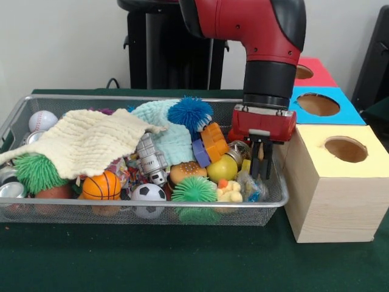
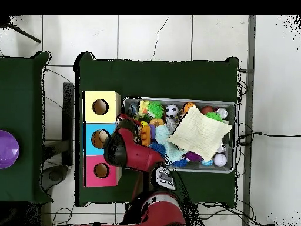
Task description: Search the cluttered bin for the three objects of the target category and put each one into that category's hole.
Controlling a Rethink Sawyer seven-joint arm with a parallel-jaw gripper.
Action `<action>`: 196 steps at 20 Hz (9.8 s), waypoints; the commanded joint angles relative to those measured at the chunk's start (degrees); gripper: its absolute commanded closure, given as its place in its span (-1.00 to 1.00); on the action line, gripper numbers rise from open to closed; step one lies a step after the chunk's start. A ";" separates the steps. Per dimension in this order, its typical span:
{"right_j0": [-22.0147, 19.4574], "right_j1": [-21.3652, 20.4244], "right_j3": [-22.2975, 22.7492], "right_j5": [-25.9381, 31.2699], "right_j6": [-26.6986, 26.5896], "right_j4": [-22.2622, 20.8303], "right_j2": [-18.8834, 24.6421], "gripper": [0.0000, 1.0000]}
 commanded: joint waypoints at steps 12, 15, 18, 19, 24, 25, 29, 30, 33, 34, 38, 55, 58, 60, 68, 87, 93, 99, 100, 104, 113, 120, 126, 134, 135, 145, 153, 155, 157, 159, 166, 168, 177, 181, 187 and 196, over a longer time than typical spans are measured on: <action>3.48 -10.35 -1.14 27.27 6.72 -0.87 -2.75 1.00; 5.75 -13.03 -0.90 32.33 6.70 -0.67 -5.94 1.00; 7.64 -14.41 -1.88 36.18 6.44 -0.97 -9.05 1.00; 7.99 -14.83 -1.99 36.78 6.44 -1.10 -9.53 1.00; 12.01 -16.06 -4.41 41.65 6.73 -2.53 -15.50 1.00; 13.03 -15.98 -5.62 42.96 6.55 -3.13 -17.21 1.00; 15.87 -16.43 -7.17 46.00 7.20 -4.43 -20.54 1.00; 16.30 -16.60 -7.26 46.24 7.35 -4.74 -20.97 1.00; 16.66 -17.21 -7.14 46.92 7.52 -5.23 -21.16 1.00; 16.25 -17.11 -6.63 45.26 7.94 -4.68 -20.32 1.00; 12.76 -15.96 -5.09 33.86 10.55 -1.18 -14.59 1.00; 4.00 -8.30 -3.38 17.07 10.21 -1.48 -3.63 1.00; 5.09 -6.92 -3.68 16.41 10.19 -1.24 -4.39 1.00; 4.90 -6.32 -3.59 15.78 10.33 -1.37 -4.04 1.00; 5.69 -4.46 -4.71 15.08 10.48 -0.74 -4.35 1.00; 7.25 -0.04 -7.53 0.48 10.81 -0.29 -8.54 -1.00; 4.93 0.61 -9.24 1.20 8.41 -2.68 -7.60 -1.00; 2.84 2.39 -10.48 2.21 7.06 -4.84 -6.10 -1.00; 2.71 2.99 -10.62 2.40 7.01 -4.92 -5.91 -1.00; 2.03 4.64 -11.00 3.23 6.86 -5.79 -4.71 -1.00; -0.58 4.72 -10.06 5.71 7.78 -10.35 1.35 -1.00; -1.24 1.48 -7.63 9.04 7.95 -11.11 3.22 -1.00; -1.96 3.16 -8.08 9.37 7.69 -11.07 3.94 -1.00; -0.56 5.75 -10.06 9.88 5.40 -9.78 -0.13 -1.00; -0.44 5.48 -9.98 10.32 5.22 -9.70 -0.51 -1.00; 4.29 0.74 -7.07 15.24 6.15 -6.85 -6.22 -1.00; 5.44 1.95 -7.46 14.95 7.90 -7.65 -8.13 -1.00; 5.87 3.40 -7.48 13.32 8.65 -7.56 -8.39 -1.00; 6.31 5.33 -7.73 11.28 9.48 -7.08 -8.62 -1.00; 6.77 6.85 -7.75 9.63 10.33 -6.57 -8.79 -1.00; 7.39 9.96 -8.13 7.83 11.22 -5.81 -8.98 -1.00; 7.54 10.86 -8.13 7.53 11.49 -5.53 -8.80 -1.00; 7.10 12.20 -8.38 6.39 11.24 -5.04 -7.82 -1.00; 4.56 10.00 -7.75 5.35 11.60 -7.78 -4.10 -1.00; 1.34 0.86 -3.95 7.46 12.46 -10.02 1.25 -1.00; -0.45 1.31 -3.10 5.11 12.15 -10.20 3.89 -1.00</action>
